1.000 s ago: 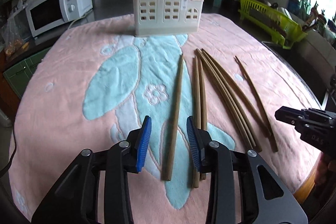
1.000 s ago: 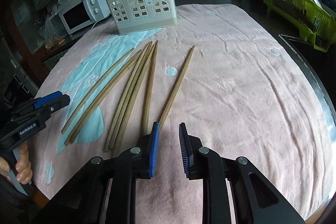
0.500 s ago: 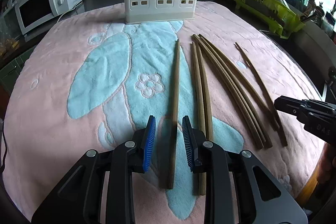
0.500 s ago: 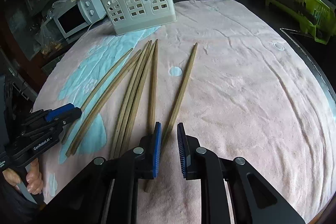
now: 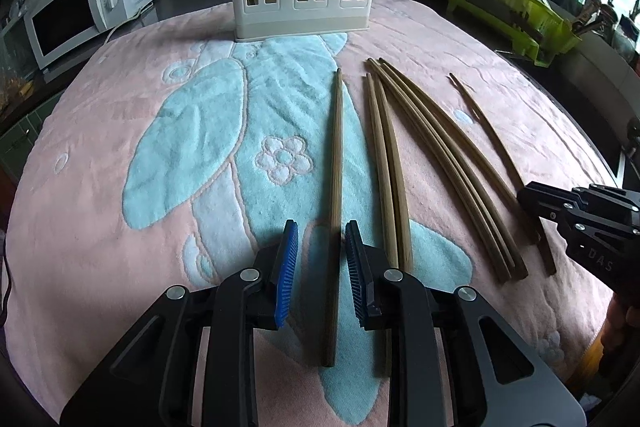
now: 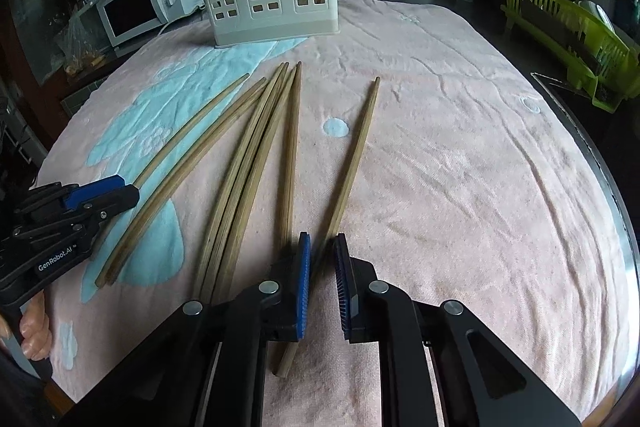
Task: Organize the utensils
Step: 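Close the left tool on another chopstick while the right tool grasps one too, then lift both chopsticks and carry them over the white holder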
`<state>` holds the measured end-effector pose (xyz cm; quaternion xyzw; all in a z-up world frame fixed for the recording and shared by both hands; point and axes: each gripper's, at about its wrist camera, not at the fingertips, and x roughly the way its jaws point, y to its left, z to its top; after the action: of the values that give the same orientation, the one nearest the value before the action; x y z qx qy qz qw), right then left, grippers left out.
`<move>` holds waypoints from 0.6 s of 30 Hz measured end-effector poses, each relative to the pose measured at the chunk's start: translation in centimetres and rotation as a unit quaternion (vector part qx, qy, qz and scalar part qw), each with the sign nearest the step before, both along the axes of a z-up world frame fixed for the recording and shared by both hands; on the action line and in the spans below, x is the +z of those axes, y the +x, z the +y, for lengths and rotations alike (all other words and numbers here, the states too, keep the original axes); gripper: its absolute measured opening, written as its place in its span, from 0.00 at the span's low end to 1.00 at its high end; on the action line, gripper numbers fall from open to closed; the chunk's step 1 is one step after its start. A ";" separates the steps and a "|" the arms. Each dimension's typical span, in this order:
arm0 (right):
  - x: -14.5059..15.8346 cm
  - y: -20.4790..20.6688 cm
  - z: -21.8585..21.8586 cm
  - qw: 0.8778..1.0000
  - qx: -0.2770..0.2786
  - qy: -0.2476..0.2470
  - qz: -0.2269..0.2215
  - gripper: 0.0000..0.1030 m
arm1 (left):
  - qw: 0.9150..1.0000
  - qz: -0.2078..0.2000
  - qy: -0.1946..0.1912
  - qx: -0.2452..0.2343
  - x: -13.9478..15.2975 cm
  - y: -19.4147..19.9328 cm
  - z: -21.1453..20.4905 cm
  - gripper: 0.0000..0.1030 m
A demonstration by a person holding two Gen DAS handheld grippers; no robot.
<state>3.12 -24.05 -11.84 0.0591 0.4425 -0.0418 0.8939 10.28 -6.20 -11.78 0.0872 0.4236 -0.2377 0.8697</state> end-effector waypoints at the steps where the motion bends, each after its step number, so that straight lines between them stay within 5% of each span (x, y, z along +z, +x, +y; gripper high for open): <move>1: 0.0 0.0 0.0 1.000 0.001 -0.002 0.000 0.12 | 1.000 -0.002 0.004 0.000 0.0 -0.1 0.0 0.19; 3: 0.0 -0.1 0.0 1.000 0.001 -0.003 -0.001 0.11 | 1.000 0.003 0.001 -0.006 0.0 -0.2 -0.2 0.08; 18: 0.4 -0.8 -0.6 1.000 0.006 -0.010 -0.007 0.07 | 1.000 0.001 0.001 0.001 0.2 -0.6 -0.6 0.05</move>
<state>2.29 -24.63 -11.47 0.0477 0.4357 -0.0404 0.8979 9.73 -6.77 -11.59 0.0870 0.4250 -0.2364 0.8694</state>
